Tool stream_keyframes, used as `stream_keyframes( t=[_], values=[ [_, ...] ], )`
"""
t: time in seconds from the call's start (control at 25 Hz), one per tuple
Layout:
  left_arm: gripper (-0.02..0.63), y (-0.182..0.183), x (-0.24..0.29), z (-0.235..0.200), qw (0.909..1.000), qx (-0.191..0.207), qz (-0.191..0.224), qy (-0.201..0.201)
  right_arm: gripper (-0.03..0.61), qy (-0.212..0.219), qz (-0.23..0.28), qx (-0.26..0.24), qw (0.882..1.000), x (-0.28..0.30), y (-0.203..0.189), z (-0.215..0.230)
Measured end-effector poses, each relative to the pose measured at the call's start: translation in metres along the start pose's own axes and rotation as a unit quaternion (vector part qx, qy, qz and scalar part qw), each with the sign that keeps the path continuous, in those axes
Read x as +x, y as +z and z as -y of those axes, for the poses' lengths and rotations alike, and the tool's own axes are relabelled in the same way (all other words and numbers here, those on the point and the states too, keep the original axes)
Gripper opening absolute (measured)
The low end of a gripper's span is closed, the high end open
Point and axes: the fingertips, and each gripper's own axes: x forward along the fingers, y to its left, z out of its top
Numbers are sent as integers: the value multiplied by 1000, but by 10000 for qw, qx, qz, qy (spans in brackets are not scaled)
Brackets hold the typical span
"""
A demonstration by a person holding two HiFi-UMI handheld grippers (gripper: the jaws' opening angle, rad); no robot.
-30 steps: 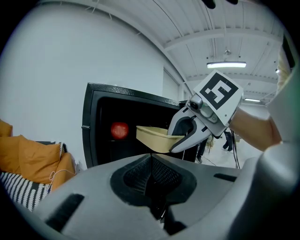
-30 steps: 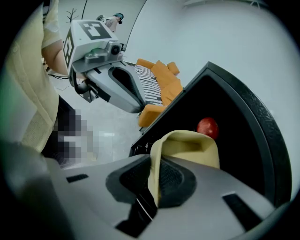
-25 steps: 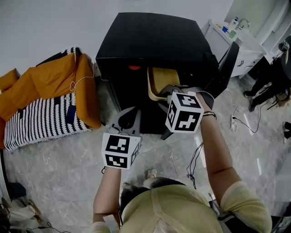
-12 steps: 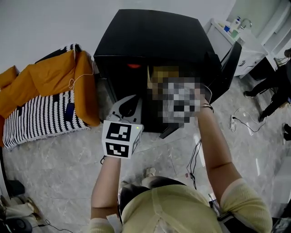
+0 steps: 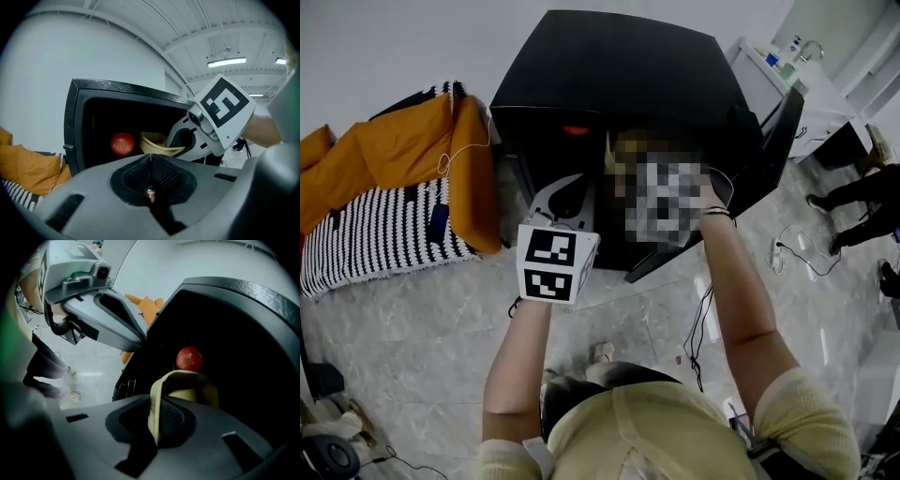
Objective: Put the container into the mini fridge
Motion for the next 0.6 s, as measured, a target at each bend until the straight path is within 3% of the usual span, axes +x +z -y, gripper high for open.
stream_keyframes(
  t=[0.6],
  values=[
    [23, 4, 35, -18, 9995, -116, 235, 160, 54, -566, -142, -150, 9982, 23, -4, 27]
  ],
)
